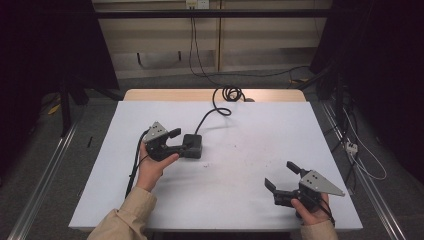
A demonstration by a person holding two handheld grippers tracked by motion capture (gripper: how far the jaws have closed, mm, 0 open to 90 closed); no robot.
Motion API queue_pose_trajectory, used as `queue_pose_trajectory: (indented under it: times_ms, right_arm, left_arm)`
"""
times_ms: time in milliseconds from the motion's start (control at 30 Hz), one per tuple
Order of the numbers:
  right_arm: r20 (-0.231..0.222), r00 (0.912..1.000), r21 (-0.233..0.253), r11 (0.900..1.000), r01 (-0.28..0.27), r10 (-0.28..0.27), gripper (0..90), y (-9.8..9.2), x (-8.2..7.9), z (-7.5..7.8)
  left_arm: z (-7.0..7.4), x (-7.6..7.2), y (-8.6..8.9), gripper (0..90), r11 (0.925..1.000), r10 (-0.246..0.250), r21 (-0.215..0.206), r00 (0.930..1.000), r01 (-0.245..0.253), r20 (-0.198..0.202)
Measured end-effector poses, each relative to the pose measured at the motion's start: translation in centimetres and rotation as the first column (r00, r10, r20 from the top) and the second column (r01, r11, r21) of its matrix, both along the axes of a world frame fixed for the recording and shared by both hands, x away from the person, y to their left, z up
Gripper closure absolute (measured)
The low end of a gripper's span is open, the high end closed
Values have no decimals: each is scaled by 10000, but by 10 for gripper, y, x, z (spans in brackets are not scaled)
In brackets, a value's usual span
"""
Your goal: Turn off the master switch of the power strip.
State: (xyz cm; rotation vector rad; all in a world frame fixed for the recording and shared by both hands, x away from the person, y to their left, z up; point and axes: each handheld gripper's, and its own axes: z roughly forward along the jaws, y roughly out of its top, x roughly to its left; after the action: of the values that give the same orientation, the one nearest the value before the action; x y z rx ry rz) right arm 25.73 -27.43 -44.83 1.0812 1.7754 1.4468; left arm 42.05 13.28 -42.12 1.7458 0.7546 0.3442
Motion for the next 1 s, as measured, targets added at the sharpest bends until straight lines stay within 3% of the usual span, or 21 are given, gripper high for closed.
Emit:
queue_pose_trajectory:
  times_ms: [567,1000]
  right_arm:
    - [-6,10000,-5,10000,8,-8,37,0,0,0]
    - [1,10000,-2,10000,26,-26,38,0,1,0]
  left_arm:
    - [4,1,-2,409,9997,-76,236,9999,74,87]
    - [4,3,0,520,9999,-118,48,9998,118,-147]
